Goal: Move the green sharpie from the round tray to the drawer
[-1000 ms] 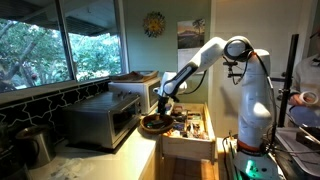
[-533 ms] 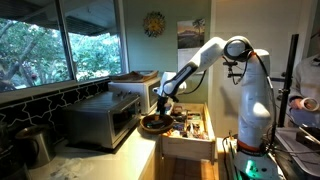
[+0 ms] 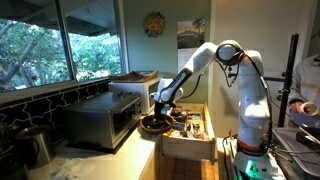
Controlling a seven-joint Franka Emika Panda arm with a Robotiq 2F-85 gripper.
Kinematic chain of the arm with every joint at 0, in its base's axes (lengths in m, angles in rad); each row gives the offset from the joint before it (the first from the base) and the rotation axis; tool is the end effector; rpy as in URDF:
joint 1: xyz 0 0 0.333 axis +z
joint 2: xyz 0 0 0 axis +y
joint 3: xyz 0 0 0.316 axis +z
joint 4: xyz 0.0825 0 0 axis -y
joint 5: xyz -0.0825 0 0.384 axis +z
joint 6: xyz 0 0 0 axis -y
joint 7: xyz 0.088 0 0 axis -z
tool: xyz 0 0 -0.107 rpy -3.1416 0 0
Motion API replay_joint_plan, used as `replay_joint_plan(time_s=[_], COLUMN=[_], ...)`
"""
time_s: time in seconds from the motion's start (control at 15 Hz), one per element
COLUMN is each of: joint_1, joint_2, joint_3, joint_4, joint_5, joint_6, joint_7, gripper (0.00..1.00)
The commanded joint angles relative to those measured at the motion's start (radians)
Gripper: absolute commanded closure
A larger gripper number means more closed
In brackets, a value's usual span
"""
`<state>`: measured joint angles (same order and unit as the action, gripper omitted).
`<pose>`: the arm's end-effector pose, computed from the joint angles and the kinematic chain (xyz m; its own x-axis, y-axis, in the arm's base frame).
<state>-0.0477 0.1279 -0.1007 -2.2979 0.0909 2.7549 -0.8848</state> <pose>0.5475 -0.0852 0.3278 0.7493 0.6170 0.2404 0.5771 -0.7865 0.2198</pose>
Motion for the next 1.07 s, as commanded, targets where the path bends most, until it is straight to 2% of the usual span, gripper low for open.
replay_joint_plan(time_s=[0.0, 0.13, 0.2, 0.4, 0.67, 0.8, 0.87, 0.93, 1.0], joint_1=[-0.037, -0.047, -0.053, -0.081, -0.105, -0.104, -0.102, -0.103, -0.1], joint_2=[0.057, 0.071, 0.074, 0.072, 0.069, 0.078, 0.08, 0.077, 0.076], joint_3=[0.031, 0.037, 0.041, 0.089, 0.142, 0.142, 0.138, 0.136, 0.13], joint_4=[0.038, 0.049, 0.055, 0.064, 0.068, 0.079, 0.082, 0.083, 0.085], joint_5=[-0.023, -0.027, -0.027, 0.044, 0.103, 0.095, 0.086, 0.083, 0.071], joint_6=[0.005, 0.008, 0.007, -0.026, -0.055, -0.07, -0.081, -0.097, -0.107], joint_7=[0.025, 0.031, 0.03, -0.042, -0.111, -0.111, -0.109, -0.109, -0.101], gripper=[0.64, 0.66, 0.62, 0.57, 0.69, 0.72, 0.69, 0.58, 0.53])
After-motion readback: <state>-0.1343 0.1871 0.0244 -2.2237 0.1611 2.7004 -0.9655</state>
